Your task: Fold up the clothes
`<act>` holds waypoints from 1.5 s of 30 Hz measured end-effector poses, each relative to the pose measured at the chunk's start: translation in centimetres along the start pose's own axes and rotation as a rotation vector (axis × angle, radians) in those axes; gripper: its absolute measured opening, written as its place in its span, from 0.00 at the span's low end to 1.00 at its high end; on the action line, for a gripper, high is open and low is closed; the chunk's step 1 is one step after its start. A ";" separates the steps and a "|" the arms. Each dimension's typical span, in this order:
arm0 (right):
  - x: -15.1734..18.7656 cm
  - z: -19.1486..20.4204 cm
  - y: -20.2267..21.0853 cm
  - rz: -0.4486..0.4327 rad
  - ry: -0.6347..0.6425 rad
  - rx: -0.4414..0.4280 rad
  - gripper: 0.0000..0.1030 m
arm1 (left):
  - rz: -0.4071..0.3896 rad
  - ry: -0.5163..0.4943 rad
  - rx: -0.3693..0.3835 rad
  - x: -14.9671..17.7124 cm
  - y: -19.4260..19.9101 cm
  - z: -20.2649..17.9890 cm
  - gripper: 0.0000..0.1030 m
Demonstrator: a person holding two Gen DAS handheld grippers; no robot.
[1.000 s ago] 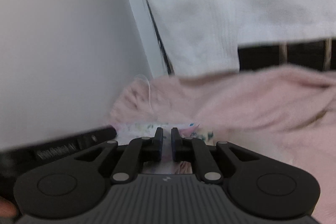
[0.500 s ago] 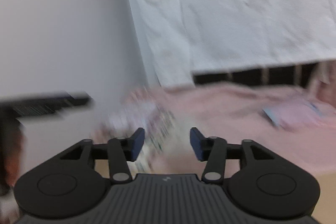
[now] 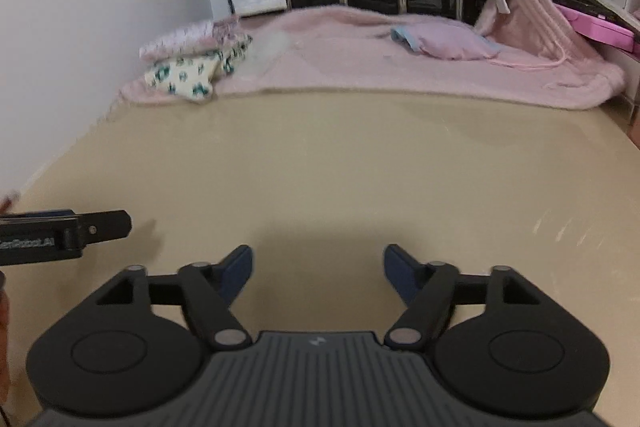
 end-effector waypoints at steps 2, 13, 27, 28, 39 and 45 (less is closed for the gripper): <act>0.2 0.0 0.3 0.007 0.000 0.013 0.83 | -0.001 -0.020 -0.022 0.5 0.1 0.0 0.84; 1.4 1.5 0.3 0.003 0.058 0.076 0.99 | 0.023 -0.076 -0.070 1.7 -0.2 -1.4 1.00; 1.3 -0.9 1.0 -0.035 -0.070 0.103 0.99 | 0.020 -0.091 -0.047 1.6 -0.5 -2.2 1.00; 1.3 -0.6 0.8 -0.026 -0.047 0.116 0.99 | 0.020 -0.090 -0.046 1.5 -0.6 -2.2 1.00; 1.4 0.2 0.3 -0.003 0.000 0.157 1.00 | 0.024 -0.087 -0.042 1.3 -0.7 -2.1 1.00; 1.6 0.1 0.6 -0.003 -0.005 0.161 1.00 | 0.024 -0.086 -0.041 1.4 -0.8 -2.2 1.00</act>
Point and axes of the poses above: each gripper's, at about its wrist camera, not at the fingertips, and y roughly against the way its jaws point, z to its left, x to its underside, the point moved 9 cm from there along -y, roughly the way its jaws point, and after that the axes turned 5 degrees about -z, right-handed, at the moved point
